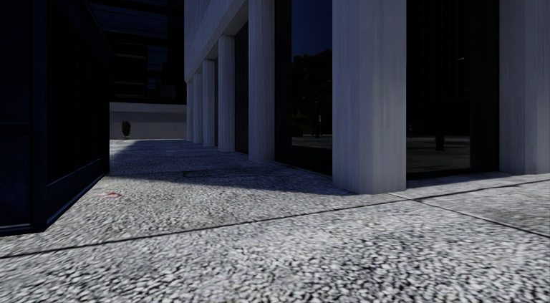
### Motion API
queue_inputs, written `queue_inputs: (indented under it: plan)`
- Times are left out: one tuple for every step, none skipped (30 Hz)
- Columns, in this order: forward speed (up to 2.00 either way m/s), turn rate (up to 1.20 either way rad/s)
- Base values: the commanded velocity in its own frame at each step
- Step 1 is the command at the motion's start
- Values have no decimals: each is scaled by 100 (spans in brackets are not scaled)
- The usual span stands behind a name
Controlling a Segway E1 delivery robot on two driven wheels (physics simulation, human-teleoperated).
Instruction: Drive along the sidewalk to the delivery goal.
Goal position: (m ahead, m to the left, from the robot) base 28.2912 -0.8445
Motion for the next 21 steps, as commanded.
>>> queue_inputs:
  plan:
    - [0,0]
    - [0,0]
    - [0,0]
    - [0,0]
    - [0,0]
    - [0,0]
    - [0,0]
    - [0,0]
    - [0,0]
    - [0,0]
    - [0,0]
    - [0,0]
    - [0,0]
    - [0,0]
    - [0,0]
    - [0,0]
    - [0,0]
    - [0,0]
    - [0,0]
    - [0,0]
    - [0,0]
